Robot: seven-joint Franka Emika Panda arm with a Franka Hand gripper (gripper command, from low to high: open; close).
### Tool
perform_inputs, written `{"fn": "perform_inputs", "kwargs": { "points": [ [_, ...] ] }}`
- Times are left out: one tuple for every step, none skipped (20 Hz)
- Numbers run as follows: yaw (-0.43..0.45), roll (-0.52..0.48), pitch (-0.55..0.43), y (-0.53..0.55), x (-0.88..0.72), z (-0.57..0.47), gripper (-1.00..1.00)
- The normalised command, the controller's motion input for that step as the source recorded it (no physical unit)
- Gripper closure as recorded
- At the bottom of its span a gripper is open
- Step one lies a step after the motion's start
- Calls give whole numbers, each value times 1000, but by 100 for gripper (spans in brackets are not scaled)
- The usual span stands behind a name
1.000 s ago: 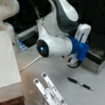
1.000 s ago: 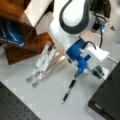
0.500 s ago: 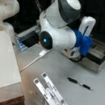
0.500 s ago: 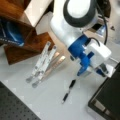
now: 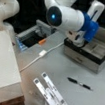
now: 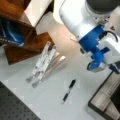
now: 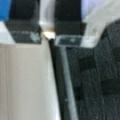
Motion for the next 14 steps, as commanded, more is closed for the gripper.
{"fn": "perform_inputs", "kwargs": {
  "points": [
    [38, -256, 64, 129, -10, 200, 100],
    [32, -223, 64, 132, -10, 197, 100],
    [29, -197, 60, 144, -16, 199, 100],
    [29, -182, 55, 145, -15, 195, 100],
    [27, -166, 47, 148, -11, 181, 100],
    [24, -149, 36, 165, -16, 181, 100],
    [22, -135, 28, 183, -27, 182, 100],
    [21, -132, 26, 191, -32, 180, 100],
    [11, -108, 26, 214, -43, 191, 100],
    [-7, -67, 38, 252, -58, 220, 100],
    [-23, -27, 29, 303, -68, 242, 100],
    [-23, -23, 3, 351, -69, 253, 100],
    [-26, -24, -2, 367, -69, 251, 100],
    [-24, -32, -17, 379, -63, 240, 100]
  ]
}}
